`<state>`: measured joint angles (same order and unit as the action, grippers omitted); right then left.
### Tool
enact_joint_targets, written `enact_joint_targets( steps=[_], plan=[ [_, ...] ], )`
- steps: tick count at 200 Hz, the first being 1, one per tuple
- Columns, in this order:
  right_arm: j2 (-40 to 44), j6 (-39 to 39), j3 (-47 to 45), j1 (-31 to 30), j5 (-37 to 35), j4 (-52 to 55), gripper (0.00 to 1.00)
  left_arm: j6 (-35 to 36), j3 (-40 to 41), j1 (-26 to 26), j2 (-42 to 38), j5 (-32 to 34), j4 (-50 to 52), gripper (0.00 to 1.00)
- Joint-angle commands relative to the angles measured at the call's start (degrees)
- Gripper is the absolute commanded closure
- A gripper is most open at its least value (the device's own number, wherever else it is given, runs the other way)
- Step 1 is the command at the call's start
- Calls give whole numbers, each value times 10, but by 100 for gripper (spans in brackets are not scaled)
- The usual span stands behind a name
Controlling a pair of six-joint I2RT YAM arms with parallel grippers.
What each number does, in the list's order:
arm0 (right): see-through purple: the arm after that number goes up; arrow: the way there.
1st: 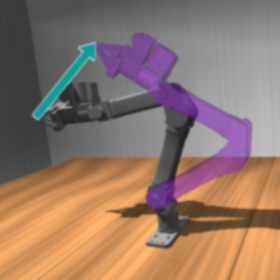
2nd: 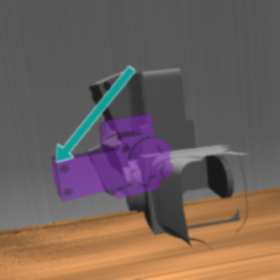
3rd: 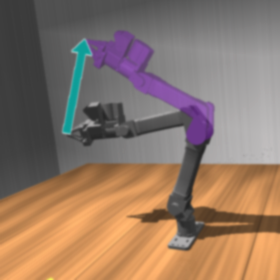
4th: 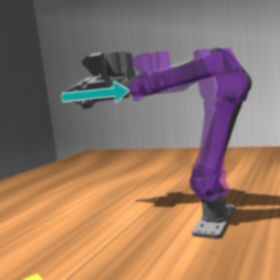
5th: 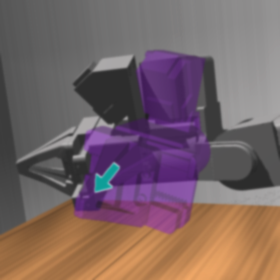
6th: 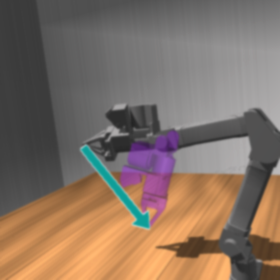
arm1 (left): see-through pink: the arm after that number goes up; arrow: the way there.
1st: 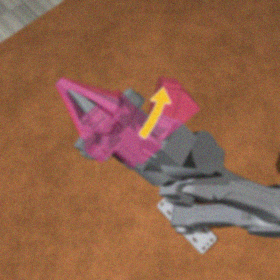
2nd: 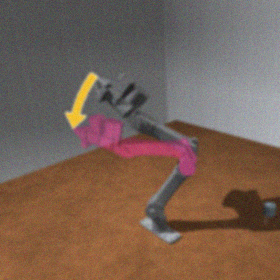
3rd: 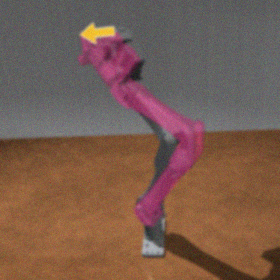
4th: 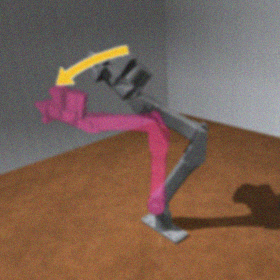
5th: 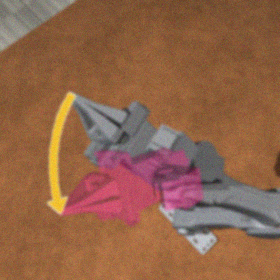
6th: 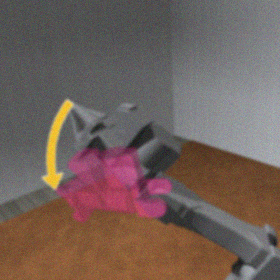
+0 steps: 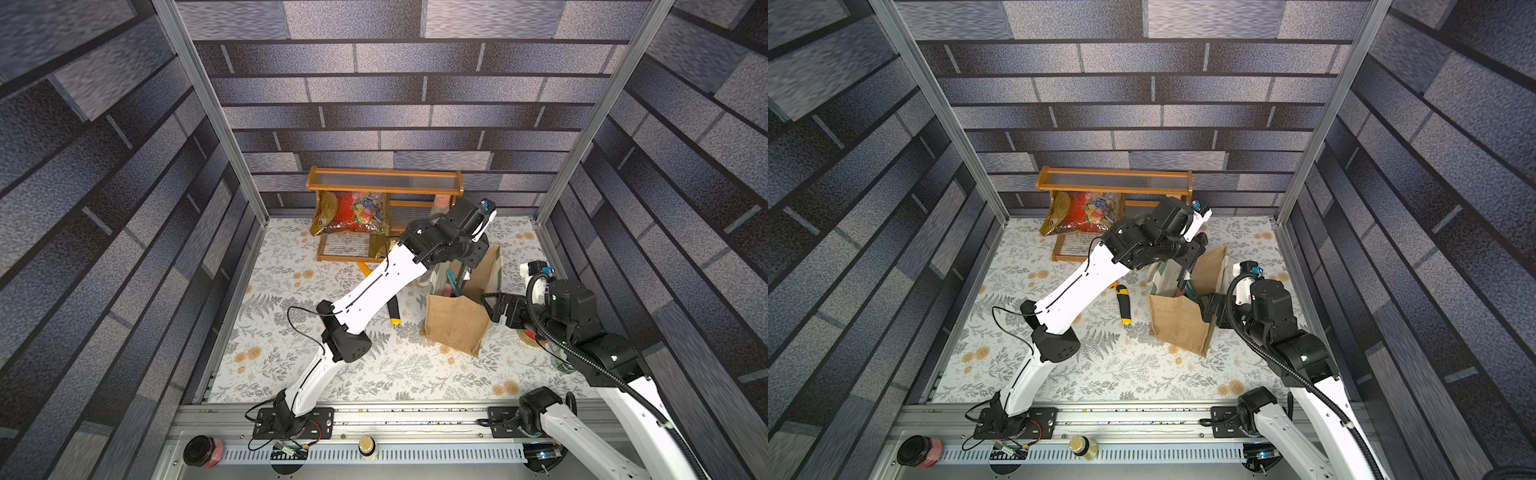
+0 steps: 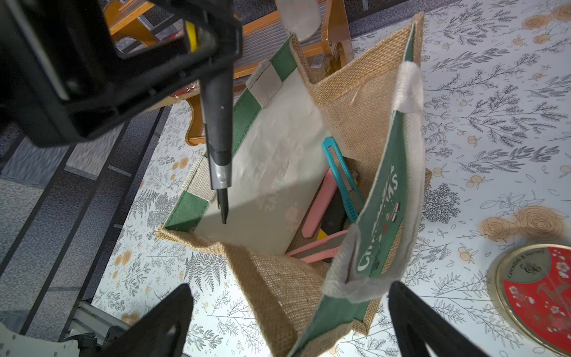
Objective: Place the art knife into the pouch
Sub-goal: Place the utility knife in the pouch.
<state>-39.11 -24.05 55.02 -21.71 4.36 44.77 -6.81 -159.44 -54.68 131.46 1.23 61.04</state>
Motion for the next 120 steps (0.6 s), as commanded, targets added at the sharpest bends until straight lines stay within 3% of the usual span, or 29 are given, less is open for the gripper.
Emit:
enact_joint_targets(
  steps=[1,16,25,30,33,120],
  plan=[
    [3,-4,-9,3,-8,7,0,3,-14,7,7,-6,-9,63],
    [3,-4,-8,3,-7,8,0,-4,-14,13,12,-6,-9,51],
    [3,-2,-6,3,-10,12,0,-7,-14,17,13,-3,-7,26],
    [1,-2,-2,3,-15,17,0,-7,-14,18,12,-1,-5,5],
    [0,-2,1,3,-16,19,0,-6,-14,18,13,1,-6,0],
    [-72,21,104,3,9,57,0,16,-14,22,-40,85,41,0]
  ],
)
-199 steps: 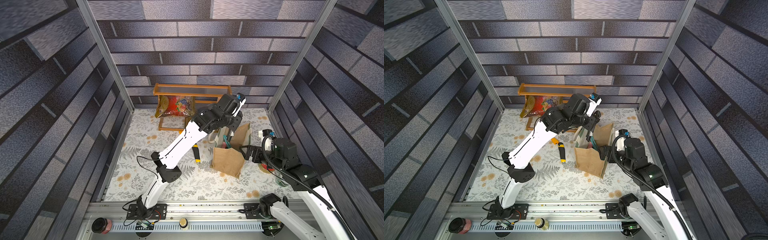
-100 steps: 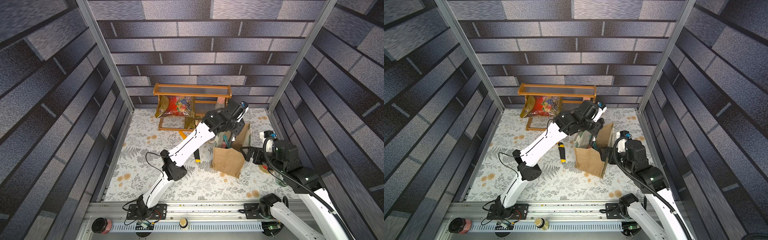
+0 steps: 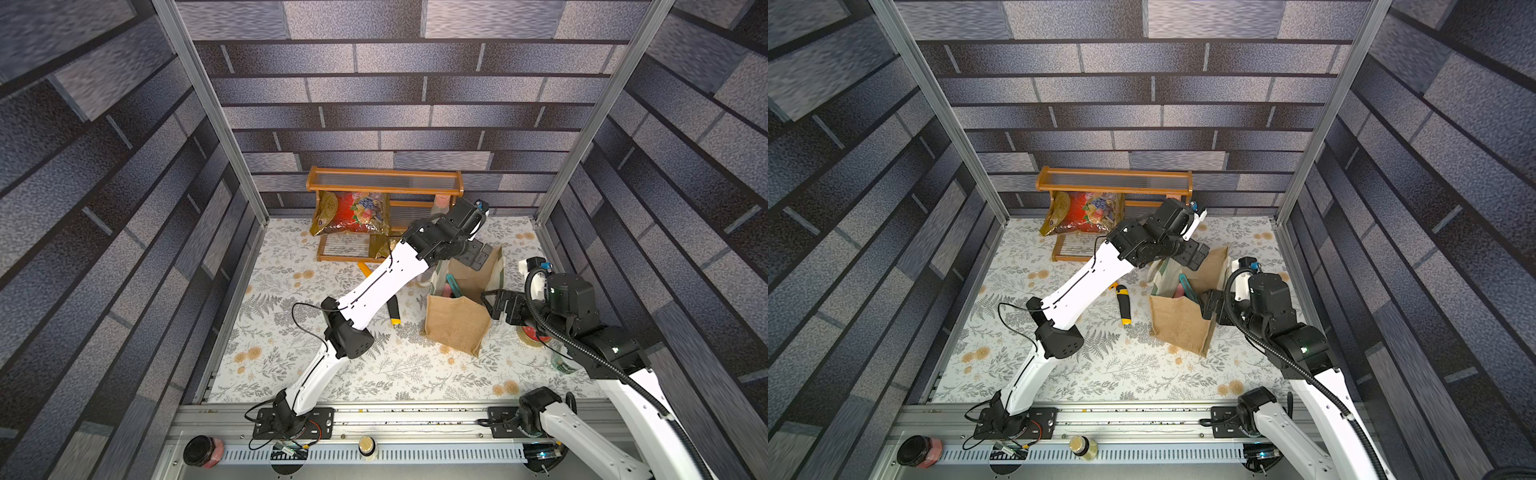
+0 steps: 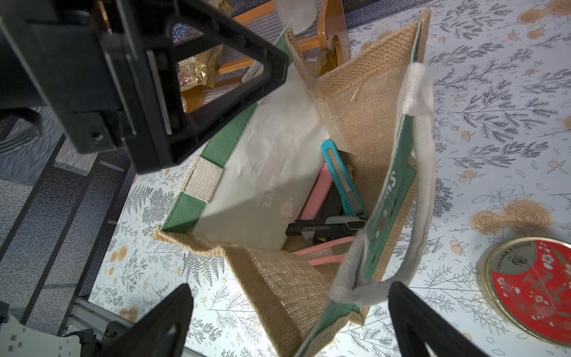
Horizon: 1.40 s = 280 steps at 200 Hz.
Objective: Place the art knife into the pouch
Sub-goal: Place the utility knife in the pouch, then pick up the utility knife at the center of the board.
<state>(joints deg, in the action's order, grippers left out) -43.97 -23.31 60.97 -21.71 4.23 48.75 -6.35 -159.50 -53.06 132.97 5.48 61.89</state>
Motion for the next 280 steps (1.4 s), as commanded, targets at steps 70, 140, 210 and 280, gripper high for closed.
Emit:
enact_joint_targets(
  steps=[70,140,210,280],
  plan=[
    [-114,22,113,-9,33,-6,0,-6,290,37,-249,87,-76,0],
    [-223,27,198,-94,-14,-12,0,-101,730,130,-553,73,-275,0],
    [-411,34,330,-187,-46,7,9,-226,1019,217,-761,35,-317,0],
    [-594,25,452,-245,-49,24,19,-257,1105,258,-831,-34,-318,0]
  ],
)
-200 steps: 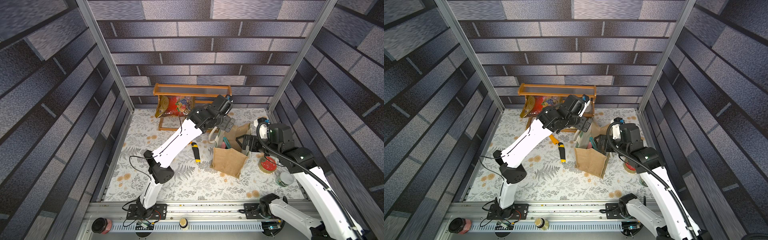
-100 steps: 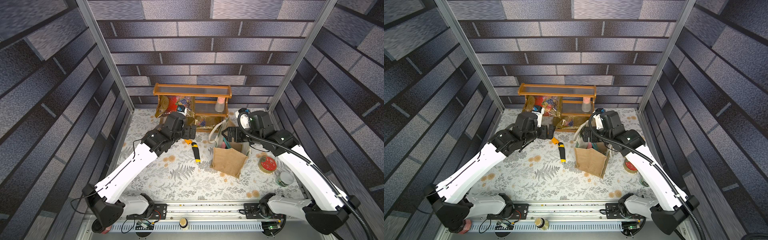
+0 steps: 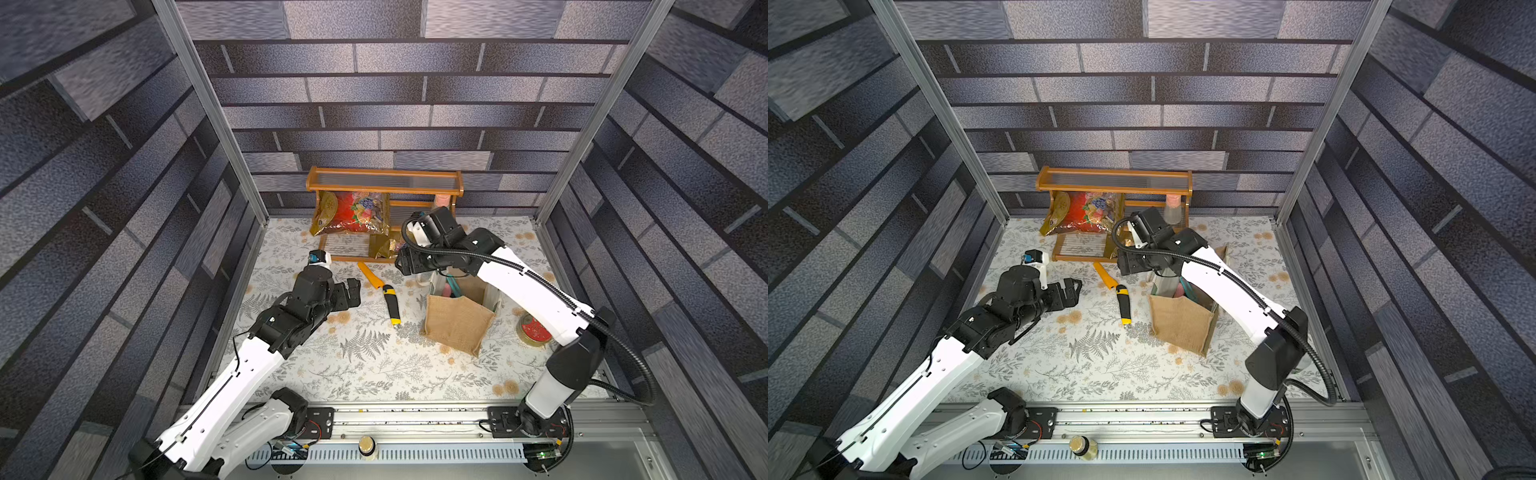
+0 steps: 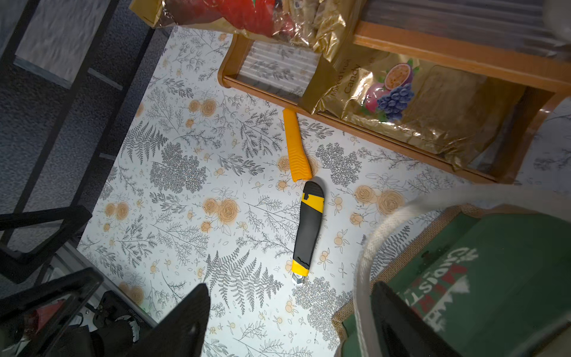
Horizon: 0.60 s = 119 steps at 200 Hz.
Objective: Place the art knife into the pouch
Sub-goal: Pick up the utility knife at the center of the board.
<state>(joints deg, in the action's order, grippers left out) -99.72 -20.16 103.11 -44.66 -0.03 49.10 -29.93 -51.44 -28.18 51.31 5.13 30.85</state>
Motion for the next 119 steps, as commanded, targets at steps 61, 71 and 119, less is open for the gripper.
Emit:
enact_joint_targets(
  steps=[61,71,119],
  plan=[
    [-153,-42,62,-42,-12,11,29,-19,59,29,-43,-41,-9,0],
    [-158,-49,61,-43,-16,4,30,-18,62,33,-46,-44,-10,0],
    [-228,-66,54,-44,-44,-17,33,-9,73,47,-53,-48,-7,0]
  ],
)
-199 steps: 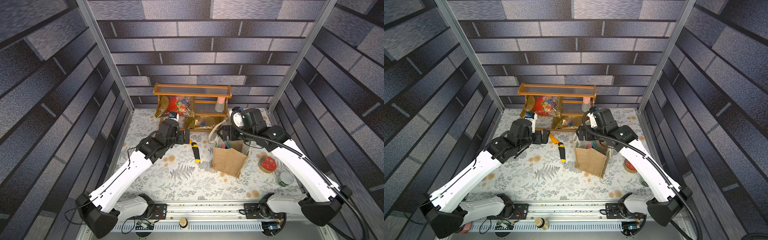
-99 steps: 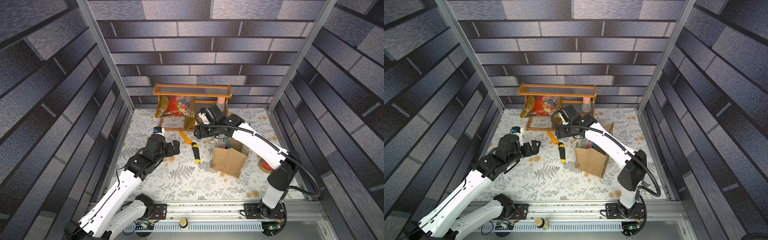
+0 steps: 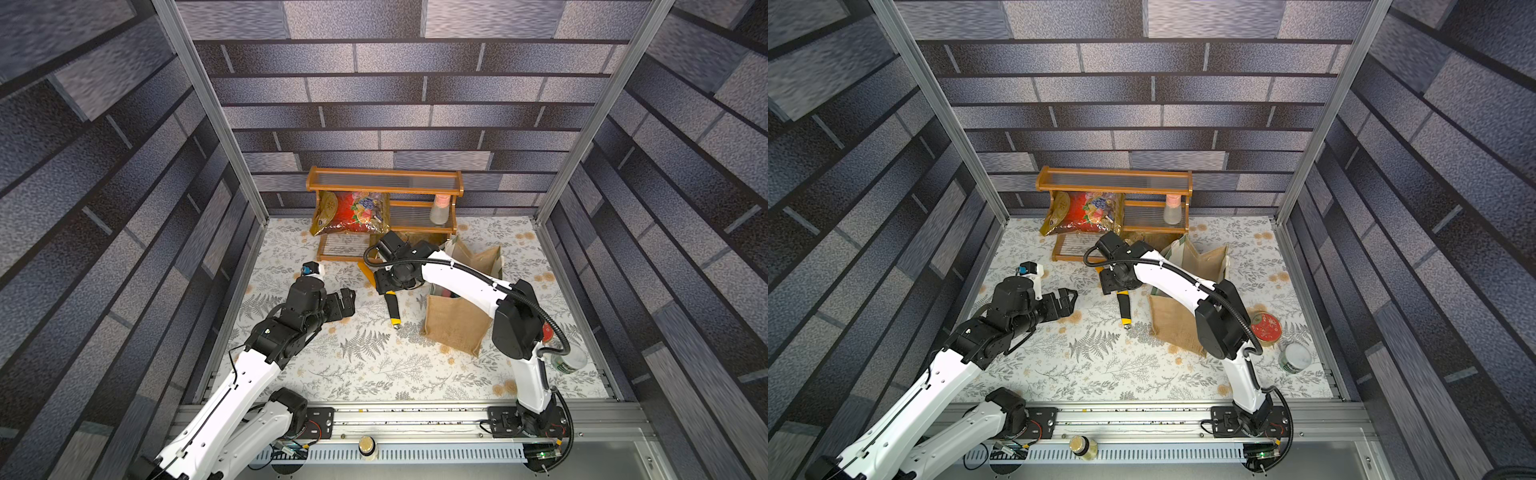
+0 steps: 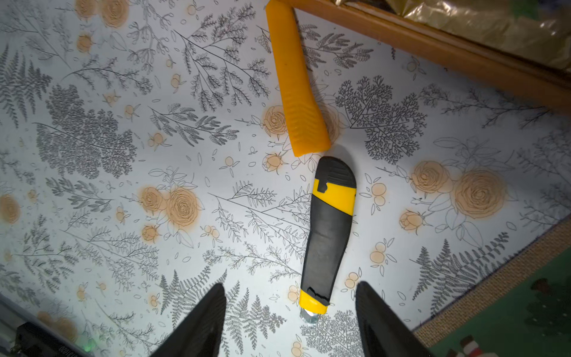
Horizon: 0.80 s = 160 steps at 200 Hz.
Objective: Place the art knife into the pouch
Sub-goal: Pick up the utility knife at the center of the board.
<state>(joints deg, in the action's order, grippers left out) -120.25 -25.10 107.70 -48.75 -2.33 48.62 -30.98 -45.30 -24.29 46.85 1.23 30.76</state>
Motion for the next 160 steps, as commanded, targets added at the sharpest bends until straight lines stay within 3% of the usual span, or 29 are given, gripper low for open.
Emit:
enact_joint_targets(
  steps=[1,110,160],
  plan=[
    [-24,-16,8,-3,-21,-12,33,1,12,9,-8,-9,-6,0],
    [-113,-12,35,-2,-102,-9,33,10,13,21,13,-23,-23,0],
    [-123,-8,33,-3,-89,-19,35,14,10,27,28,-36,-29,0]
  ],
)
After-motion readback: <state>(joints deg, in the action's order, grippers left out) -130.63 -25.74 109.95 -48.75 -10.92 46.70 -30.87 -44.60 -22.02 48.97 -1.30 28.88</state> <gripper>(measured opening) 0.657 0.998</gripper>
